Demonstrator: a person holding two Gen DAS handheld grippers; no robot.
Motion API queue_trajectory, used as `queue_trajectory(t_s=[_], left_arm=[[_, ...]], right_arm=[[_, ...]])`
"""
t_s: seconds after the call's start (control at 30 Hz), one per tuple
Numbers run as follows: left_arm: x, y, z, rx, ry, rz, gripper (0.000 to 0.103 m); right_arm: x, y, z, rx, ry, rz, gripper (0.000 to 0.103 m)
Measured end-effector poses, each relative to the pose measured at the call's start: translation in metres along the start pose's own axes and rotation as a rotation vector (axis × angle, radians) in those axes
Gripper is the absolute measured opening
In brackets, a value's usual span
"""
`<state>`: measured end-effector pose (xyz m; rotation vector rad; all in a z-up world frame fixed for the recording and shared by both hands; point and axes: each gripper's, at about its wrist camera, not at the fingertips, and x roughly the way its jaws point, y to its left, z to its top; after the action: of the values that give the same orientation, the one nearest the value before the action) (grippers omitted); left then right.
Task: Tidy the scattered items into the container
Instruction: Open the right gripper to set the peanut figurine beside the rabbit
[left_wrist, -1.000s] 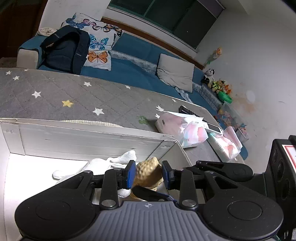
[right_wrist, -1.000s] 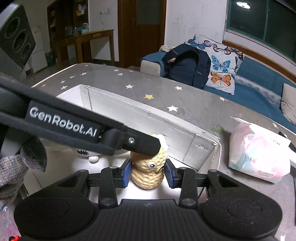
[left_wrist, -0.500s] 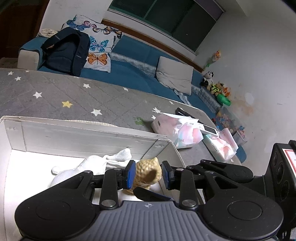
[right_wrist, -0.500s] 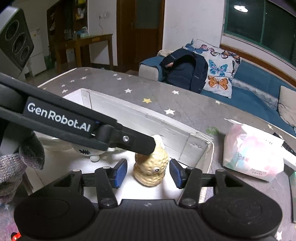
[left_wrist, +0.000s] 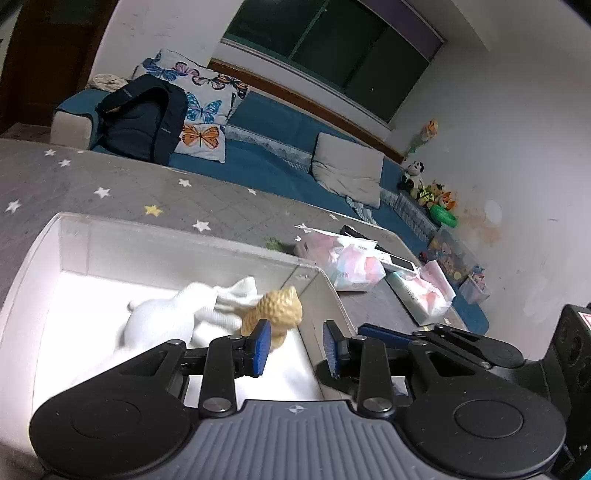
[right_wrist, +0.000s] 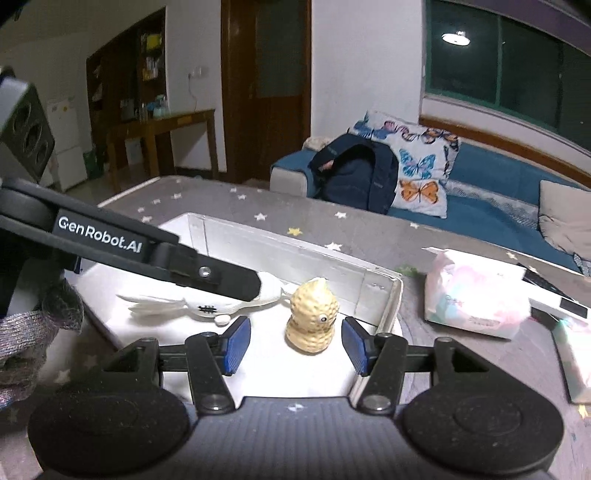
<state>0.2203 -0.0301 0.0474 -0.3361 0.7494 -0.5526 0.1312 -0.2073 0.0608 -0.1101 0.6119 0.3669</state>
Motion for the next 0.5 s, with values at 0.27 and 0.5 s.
queue_trajectory(t_s=[0.27, 0.5], left_arm=[[-0.034, 0.000, -0.030, -0.008, -0.021, 0.019, 0.034], [-0.054, -0.003, -0.060, -0.017, -0.019, 0.037, 0.034]], right_arm=[[-0.039, 0.015, -0.023, -0.022, -0.041, -0.021, 0.059], [-0.058, 0.026, -0.051, 0.001, -0.037, -0.014, 0.061]])
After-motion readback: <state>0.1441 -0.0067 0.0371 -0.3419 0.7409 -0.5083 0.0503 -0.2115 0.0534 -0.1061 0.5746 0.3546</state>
